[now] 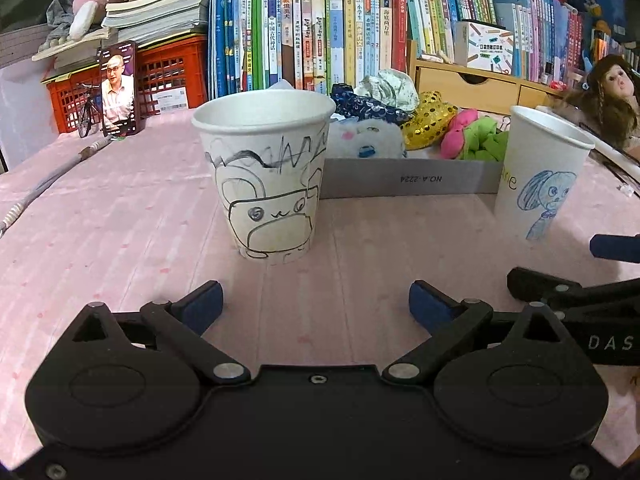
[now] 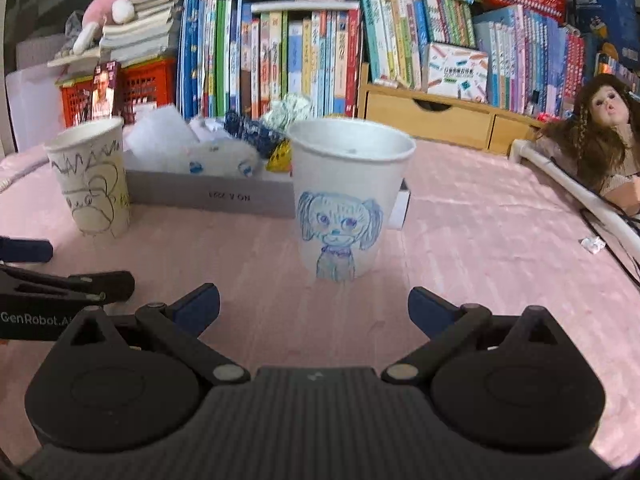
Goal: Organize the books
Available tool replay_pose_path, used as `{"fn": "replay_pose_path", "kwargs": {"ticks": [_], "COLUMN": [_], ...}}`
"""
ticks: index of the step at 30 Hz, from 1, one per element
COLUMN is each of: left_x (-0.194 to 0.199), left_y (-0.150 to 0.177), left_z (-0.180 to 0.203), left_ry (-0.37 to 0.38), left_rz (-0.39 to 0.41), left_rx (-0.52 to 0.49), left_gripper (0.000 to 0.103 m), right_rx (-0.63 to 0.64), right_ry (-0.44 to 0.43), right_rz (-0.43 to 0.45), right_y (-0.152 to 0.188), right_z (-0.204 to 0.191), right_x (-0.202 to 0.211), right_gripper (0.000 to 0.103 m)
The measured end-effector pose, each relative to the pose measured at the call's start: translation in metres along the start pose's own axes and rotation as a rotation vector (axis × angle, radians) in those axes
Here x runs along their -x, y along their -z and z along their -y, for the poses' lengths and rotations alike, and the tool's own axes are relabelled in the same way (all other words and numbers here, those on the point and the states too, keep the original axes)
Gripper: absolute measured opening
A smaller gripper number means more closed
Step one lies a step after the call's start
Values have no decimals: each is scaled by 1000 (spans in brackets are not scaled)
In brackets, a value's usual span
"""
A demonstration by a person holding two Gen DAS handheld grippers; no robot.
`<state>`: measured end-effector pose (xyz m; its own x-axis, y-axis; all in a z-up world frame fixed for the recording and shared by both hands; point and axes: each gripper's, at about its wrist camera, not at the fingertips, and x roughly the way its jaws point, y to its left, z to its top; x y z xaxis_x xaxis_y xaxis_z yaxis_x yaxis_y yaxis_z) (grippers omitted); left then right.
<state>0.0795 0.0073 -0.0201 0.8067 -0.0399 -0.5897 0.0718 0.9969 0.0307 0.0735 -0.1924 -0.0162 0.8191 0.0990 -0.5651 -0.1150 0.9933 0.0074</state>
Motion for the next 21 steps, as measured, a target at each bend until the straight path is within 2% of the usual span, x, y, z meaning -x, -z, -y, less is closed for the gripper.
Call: {"fn": "replay_pose_path", "kwargs": {"ticks": [7, 21], "left_x": [-3, -7], "left_y": [-2, -4], "left_z": [0, -1], "left_ry": [4, 22], "left_rz": [-7, -13], "left_rx": [1, -9], "left_gripper": [103, 103], "right_rx": [-34, -35], "right_ry": [-34, -40], "right_rz": [-44, -49], "right_y": [-1, -1], "right_z": [6, 6], "right_x": [-6, -7], "right_gripper": [103, 103]}}
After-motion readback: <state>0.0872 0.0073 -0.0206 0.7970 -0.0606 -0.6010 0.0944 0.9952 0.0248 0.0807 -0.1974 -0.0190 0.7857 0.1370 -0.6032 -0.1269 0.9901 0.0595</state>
